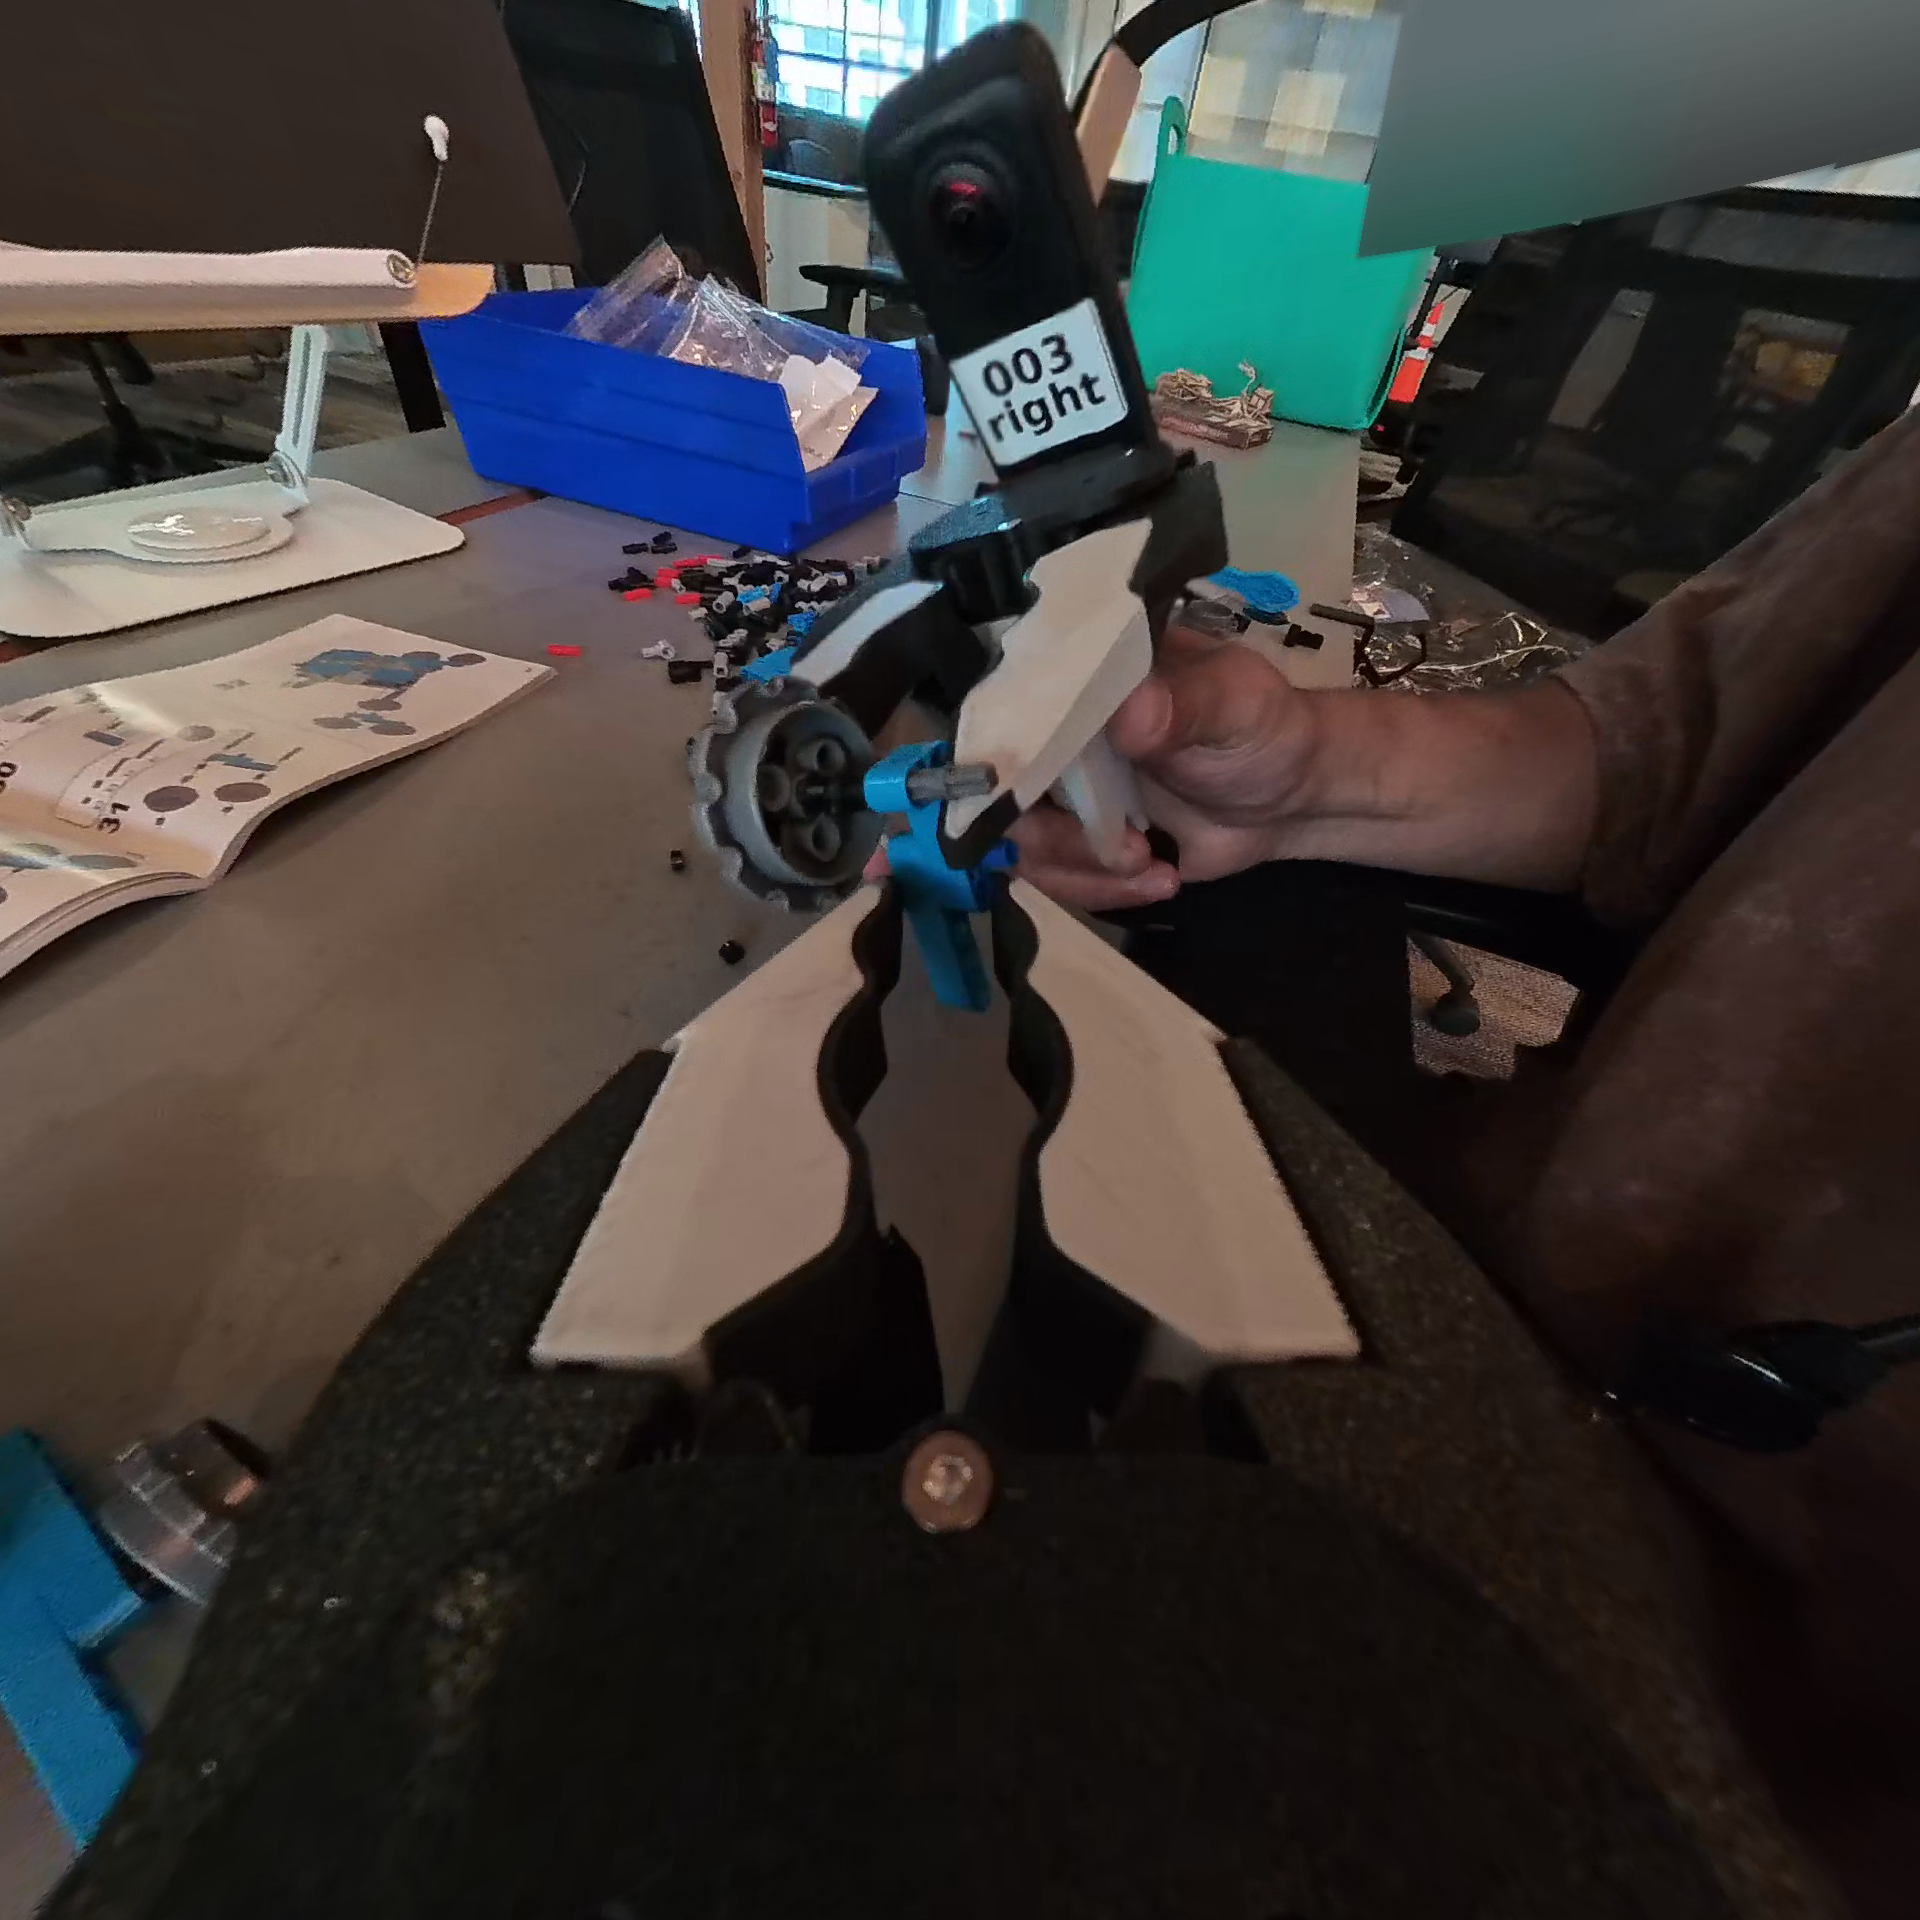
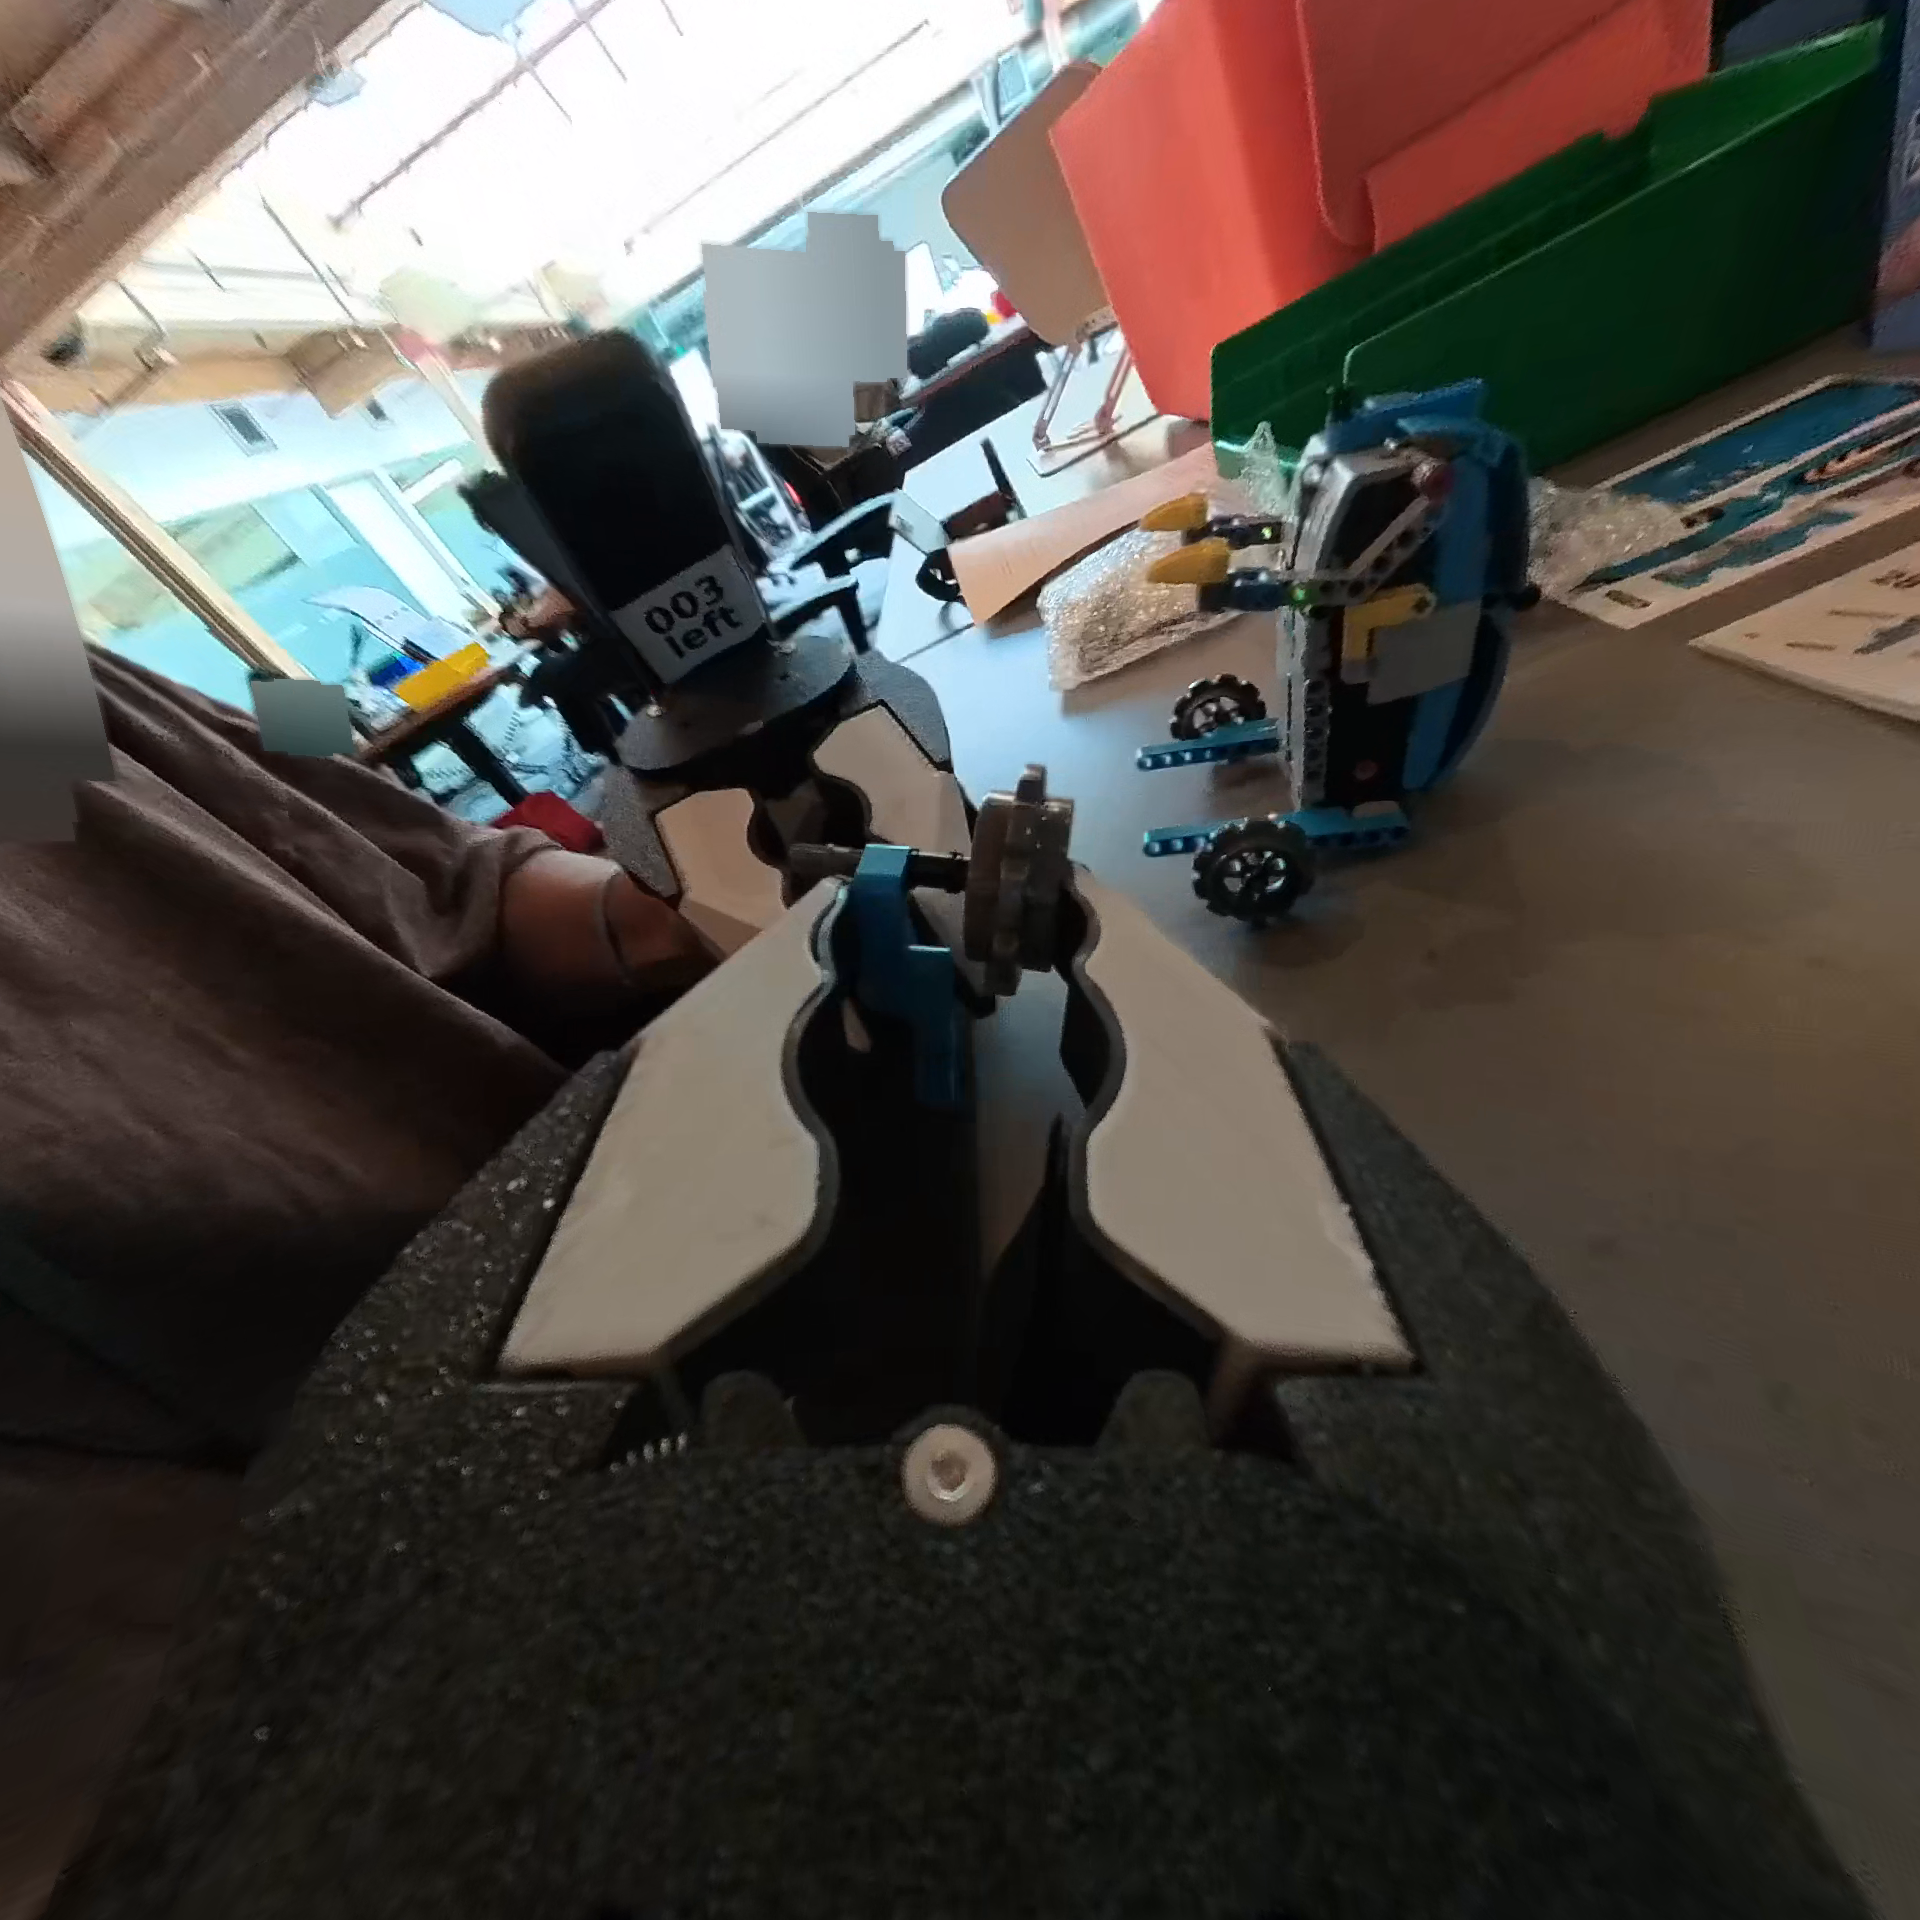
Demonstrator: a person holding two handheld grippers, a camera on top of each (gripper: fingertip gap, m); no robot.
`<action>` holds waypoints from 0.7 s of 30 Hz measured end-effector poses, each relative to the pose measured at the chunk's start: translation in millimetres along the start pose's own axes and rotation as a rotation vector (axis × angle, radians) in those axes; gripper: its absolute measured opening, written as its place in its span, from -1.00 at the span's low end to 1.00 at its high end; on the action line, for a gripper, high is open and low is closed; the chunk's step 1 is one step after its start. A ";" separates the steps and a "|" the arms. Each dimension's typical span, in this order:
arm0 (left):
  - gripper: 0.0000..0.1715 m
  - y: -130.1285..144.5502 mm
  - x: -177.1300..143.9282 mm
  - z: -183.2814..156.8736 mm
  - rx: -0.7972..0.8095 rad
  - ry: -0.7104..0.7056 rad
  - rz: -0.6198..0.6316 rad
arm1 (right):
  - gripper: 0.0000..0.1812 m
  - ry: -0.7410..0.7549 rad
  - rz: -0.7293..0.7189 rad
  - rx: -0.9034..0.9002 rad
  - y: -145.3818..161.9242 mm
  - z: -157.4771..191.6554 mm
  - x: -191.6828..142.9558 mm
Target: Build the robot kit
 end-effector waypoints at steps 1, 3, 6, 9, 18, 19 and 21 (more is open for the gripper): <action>-0.81 -0.3 0.2 0.3 -0.001 0.000 0.000 | -0.59 -0.010 -0.009 0.017 0.0 -0.5 -0.6; -0.81 0.0 1.0 2.2 -0.002 -0.019 0.003 | -0.50 -0.017 -0.008 -0.006 -1.6 1.9 -1.5; -0.81 2.0 3.5 2.8 0.007 -0.038 0.021 | -0.31 -0.031 0.007 -0.015 0.3 6.0 1.4; -0.81 1.9 4.3 1.5 0.028 -0.054 0.019 | -0.31 0.014 -0.004 -0.027 0.0 4.5 5.7; -0.81 1.2 2.9 -4.3 0.067 -0.049 0.005 | -0.43 0.015 0.025 -0.028 3.4 6.1 8.8; -0.81 1.5 2.8 -4.9 0.072 -0.051 0.005 | -0.44 0.017 0.029 -0.034 4.2 6.4 9.3; -0.81 1.5 2.4 -5.2 0.068 -0.044 0.004 | -0.45 0.009 0.033 -0.031 4.7 7.4 9.9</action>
Point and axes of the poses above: each gripper's, where its closed fingertips meet, x out along the fingers, y out of its underside, z = x × y across the jaws, the point moved 3 cm from there along -x, back along the fingers, and after that the axes turned 10 degrees about -y, right-handed, at the moved point
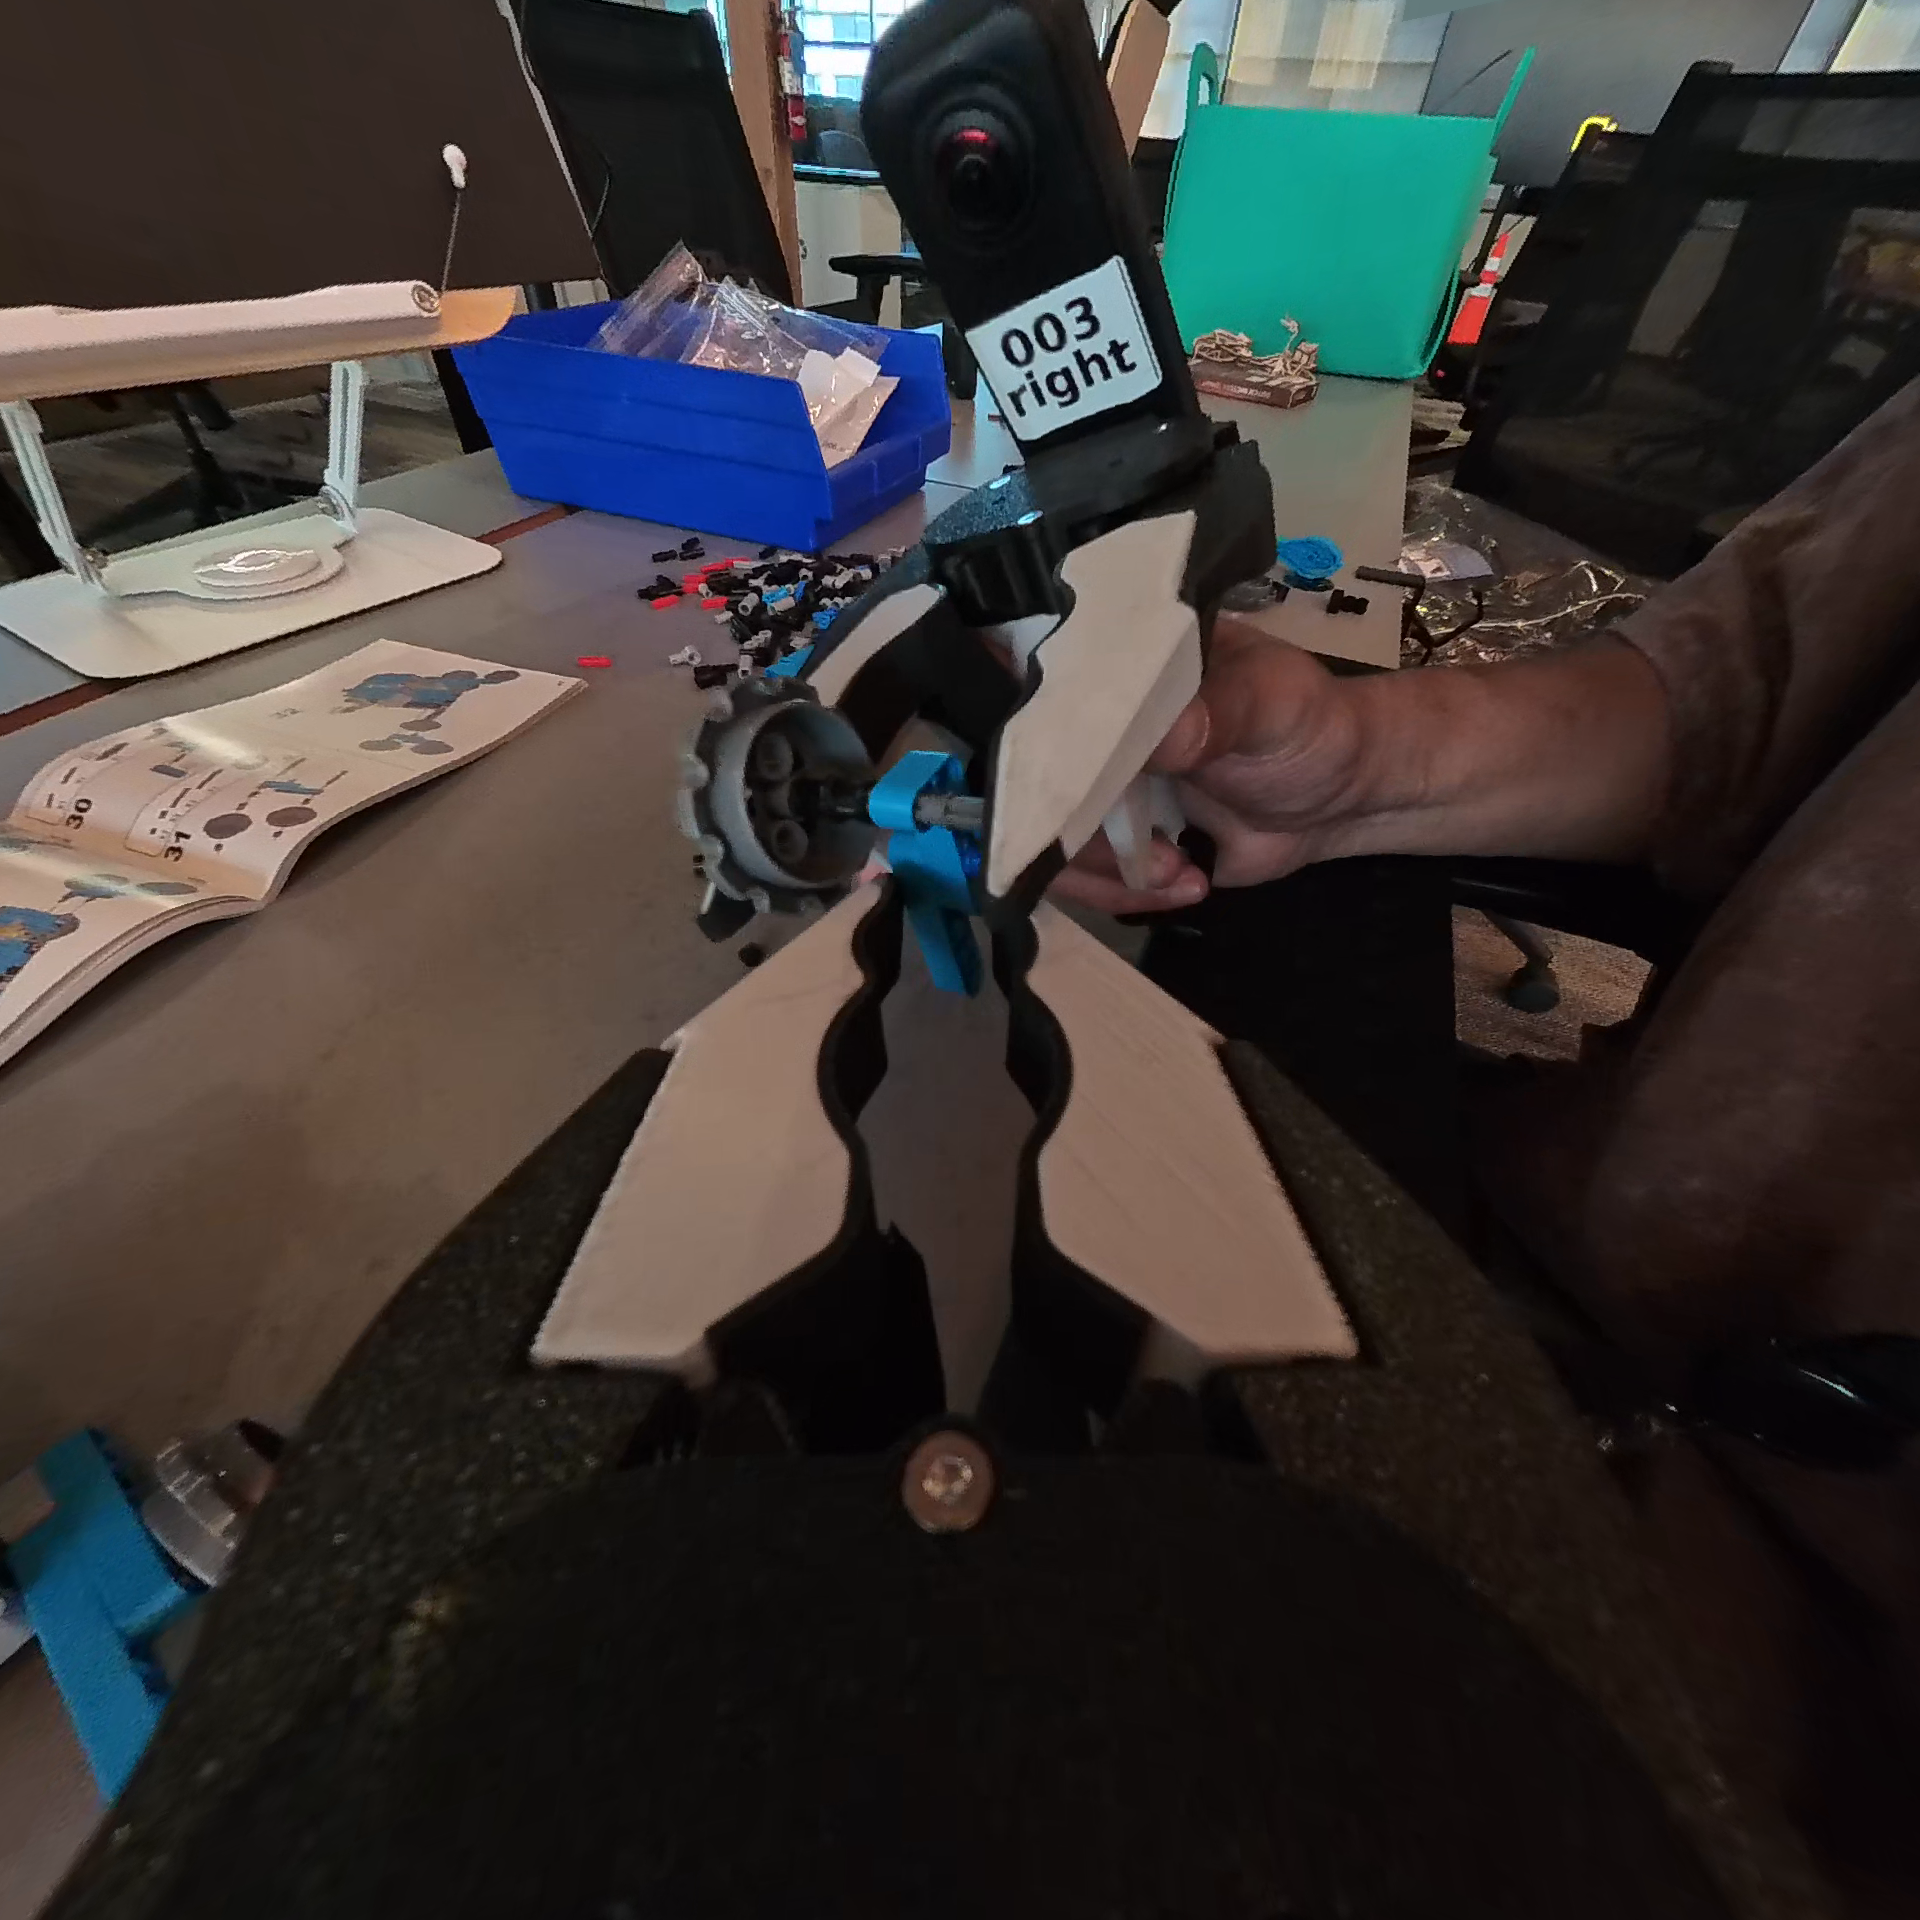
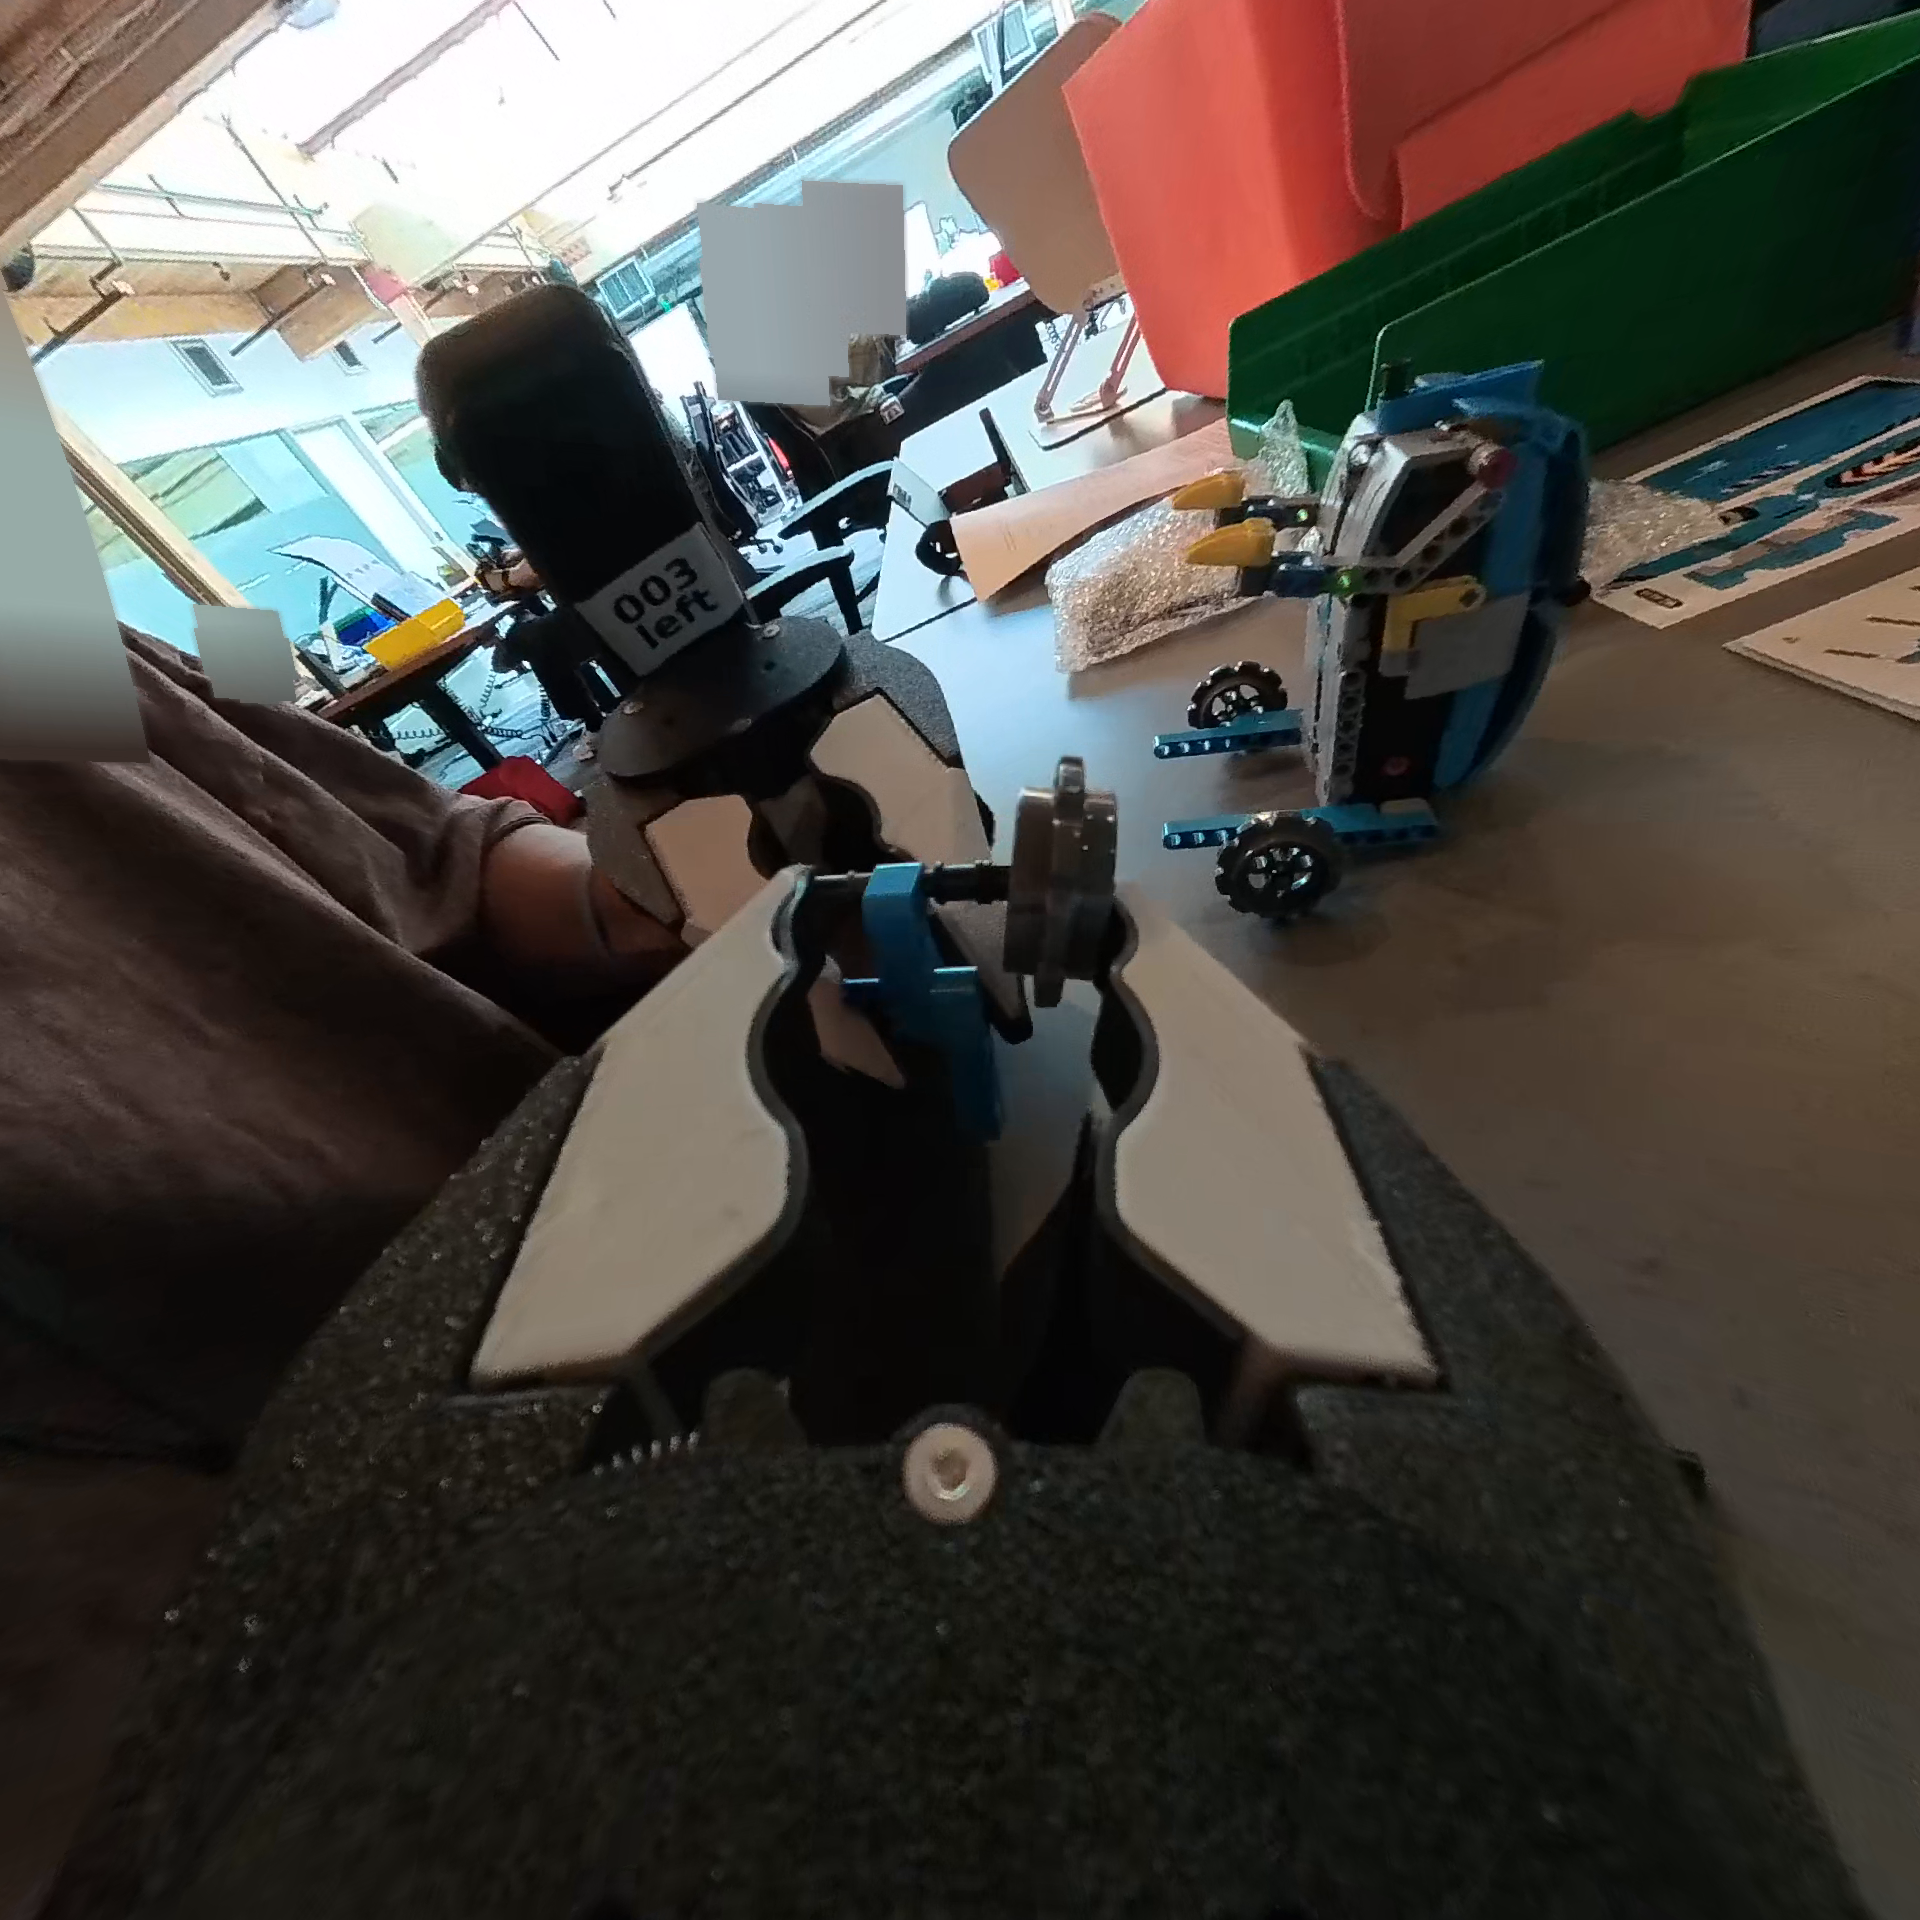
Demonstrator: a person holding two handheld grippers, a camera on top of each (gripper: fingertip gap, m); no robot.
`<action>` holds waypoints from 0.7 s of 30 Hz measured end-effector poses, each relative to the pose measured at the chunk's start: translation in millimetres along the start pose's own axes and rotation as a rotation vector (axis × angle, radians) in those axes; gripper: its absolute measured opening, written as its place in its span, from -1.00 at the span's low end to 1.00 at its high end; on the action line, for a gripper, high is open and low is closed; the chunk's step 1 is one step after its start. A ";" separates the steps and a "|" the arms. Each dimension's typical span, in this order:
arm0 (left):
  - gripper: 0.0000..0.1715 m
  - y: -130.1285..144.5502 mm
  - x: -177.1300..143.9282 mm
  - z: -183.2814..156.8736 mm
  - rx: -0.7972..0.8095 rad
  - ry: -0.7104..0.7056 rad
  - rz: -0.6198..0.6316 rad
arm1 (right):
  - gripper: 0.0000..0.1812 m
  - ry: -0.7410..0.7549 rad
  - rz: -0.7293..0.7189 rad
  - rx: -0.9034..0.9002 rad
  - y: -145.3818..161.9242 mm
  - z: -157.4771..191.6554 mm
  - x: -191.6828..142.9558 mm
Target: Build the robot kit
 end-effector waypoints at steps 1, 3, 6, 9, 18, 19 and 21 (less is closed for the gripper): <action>-0.81 0.1 0.1 0.2 -0.003 0.002 0.002 | -0.45 -0.003 0.000 0.001 0.2 0.5 0.2; -0.81 0.0 0.0 -0.1 -0.003 0.005 0.001 | -0.46 -0.001 0.005 -0.009 0.5 1.2 1.0; -0.81 -0.3 -1.1 -2.2 0.003 0.017 -0.003 | -0.46 -0.004 0.003 -0.009 0.2 1.1 0.7; -0.81 0.8 -2.1 -4.4 0.009 0.032 0.006 | -0.45 -0.002 0.012 -0.023 -0.2 -1.0 -2.6; -0.60 -4.6 -16.1 8.8 -0.293 0.187 -0.001 | -0.43 0.161 0.108 -0.294 -7.6 0.3 -13.5; -0.59 -9.4 -19.8 11.1 -0.402 0.248 -0.034 | -0.42 0.200 0.126 -0.336 -7.7 -1.4 -15.5; -0.57 -21.7 -27.8 19.5 -0.666 0.380 -0.135 | -0.42 0.259 0.167 -0.412 -6.4 -4.1 -17.0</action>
Point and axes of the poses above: each gripper's, where its closed fingertips meet, x out along the fingers, y out of its underside, z = x × y across the jaws, the point moved 3 cm from there along -x, back along the fingers, and after that the axes turned 10 degrees about -y, right-handed, at the moved point
